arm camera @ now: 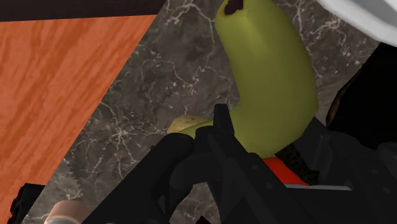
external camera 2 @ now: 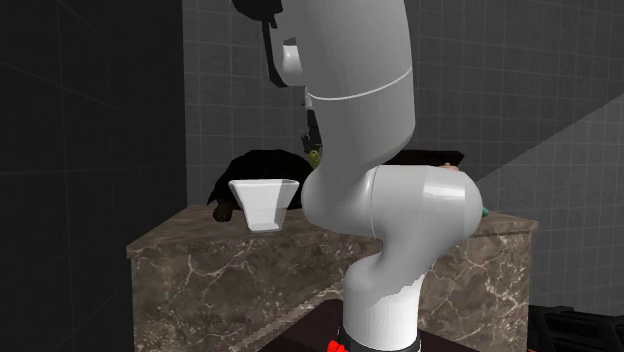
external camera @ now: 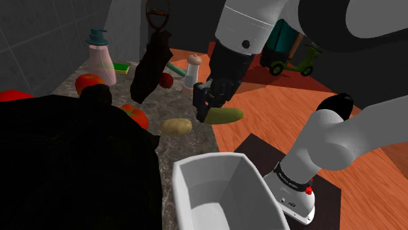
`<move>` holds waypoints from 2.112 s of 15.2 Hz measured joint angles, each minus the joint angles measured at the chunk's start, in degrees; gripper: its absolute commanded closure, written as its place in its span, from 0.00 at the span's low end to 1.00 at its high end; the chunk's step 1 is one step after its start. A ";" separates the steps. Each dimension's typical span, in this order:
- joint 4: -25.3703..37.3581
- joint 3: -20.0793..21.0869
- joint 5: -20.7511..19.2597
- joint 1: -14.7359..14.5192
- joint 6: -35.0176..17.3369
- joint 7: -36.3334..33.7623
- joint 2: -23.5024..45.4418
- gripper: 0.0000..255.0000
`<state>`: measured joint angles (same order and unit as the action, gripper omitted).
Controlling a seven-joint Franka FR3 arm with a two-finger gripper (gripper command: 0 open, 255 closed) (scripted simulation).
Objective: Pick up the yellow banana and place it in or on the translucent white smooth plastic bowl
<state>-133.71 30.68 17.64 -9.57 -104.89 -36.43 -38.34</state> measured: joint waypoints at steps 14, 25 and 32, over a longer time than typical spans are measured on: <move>7.81 4.87 2.28 -2.18 7.47 -8.21 -1.35 1.00; 12.64 16.57 6.52 -3.57 7.34 -20.68 -0.14 1.00; 7.71 18.27 7.98 -4.21 2.87 -20.49 -0.83 1.00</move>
<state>-126.00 48.95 25.61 -13.78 -102.03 -56.92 -39.18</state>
